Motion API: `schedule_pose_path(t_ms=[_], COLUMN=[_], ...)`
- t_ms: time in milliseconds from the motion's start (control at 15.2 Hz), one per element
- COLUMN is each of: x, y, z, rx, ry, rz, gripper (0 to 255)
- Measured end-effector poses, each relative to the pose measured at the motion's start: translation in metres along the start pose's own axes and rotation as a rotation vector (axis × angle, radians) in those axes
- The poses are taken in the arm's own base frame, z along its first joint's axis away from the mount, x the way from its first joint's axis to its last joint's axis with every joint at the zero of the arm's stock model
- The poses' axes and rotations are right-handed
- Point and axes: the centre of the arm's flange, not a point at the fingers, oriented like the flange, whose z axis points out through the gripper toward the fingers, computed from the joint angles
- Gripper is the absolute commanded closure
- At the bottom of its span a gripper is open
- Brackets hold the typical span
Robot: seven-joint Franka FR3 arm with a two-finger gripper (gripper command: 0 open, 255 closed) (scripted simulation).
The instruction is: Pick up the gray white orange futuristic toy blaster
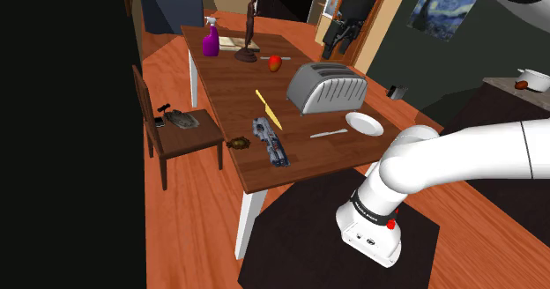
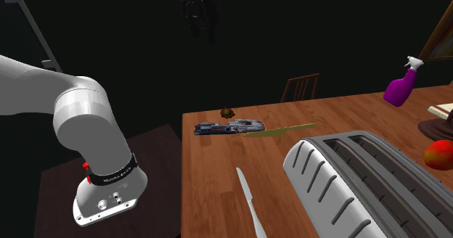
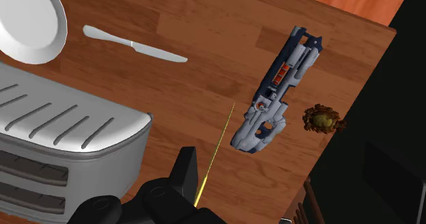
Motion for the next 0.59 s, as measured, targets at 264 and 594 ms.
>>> schedule_pose_path(t_ms=[264, 594], x=[0.007, 0.017], y=[-0.003, -0.005], z=[0.026, 0.089], rx=[0.009, 0.029], ry=[-0.003, -0.009], rz=[0.011, 0.038], gripper=[0, 0])
